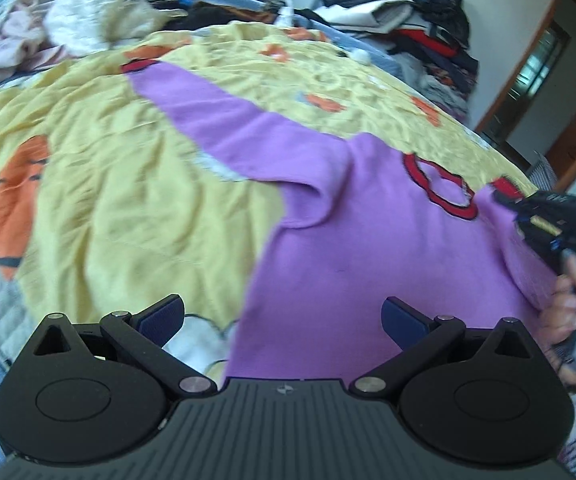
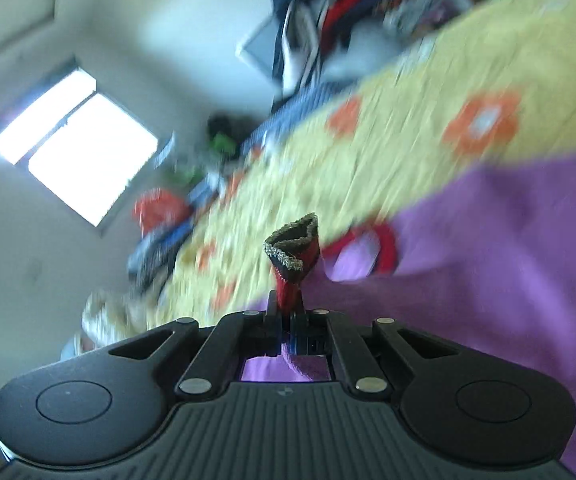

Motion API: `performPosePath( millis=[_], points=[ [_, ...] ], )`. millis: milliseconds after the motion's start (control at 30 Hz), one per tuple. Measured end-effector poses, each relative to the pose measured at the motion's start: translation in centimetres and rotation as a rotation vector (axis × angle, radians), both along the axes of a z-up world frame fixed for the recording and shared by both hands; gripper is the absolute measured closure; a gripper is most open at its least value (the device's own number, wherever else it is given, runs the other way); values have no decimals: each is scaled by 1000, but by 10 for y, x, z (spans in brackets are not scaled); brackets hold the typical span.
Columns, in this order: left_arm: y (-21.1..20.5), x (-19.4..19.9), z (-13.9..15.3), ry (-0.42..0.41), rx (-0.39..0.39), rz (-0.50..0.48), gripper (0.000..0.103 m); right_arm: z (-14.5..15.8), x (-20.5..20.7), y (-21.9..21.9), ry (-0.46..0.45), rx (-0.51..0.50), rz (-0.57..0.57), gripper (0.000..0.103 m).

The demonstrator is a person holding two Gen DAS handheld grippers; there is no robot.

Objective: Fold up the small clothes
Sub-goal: 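Lift the sleeve and carry it across the sweater body with the right gripper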

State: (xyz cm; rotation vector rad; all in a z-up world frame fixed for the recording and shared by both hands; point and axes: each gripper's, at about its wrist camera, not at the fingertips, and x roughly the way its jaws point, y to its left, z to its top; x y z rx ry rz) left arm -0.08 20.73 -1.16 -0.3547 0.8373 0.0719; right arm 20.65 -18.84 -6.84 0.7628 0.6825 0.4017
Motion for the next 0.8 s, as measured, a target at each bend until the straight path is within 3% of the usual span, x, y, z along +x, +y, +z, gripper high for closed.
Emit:
performPosePath(
  millis=[100, 267, 500, 800],
  points=[
    [8, -3, 0, 1, -8, 15, 0, -14, 0, 29, 23, -35, 41, 100],
    [7, -2, -1, 7, -7, 8, 0, -11, -16, 70, 4, -65, 95, 100],
    [-2, 3, 0, 9, -14, -6, 0, 3, -6, 102, -24, -79, 150, 100],
    [-12, 9, 1, 15, -8, -25, 0, -16, 2, 134, 26, -91, 178, 100]
  ],
)
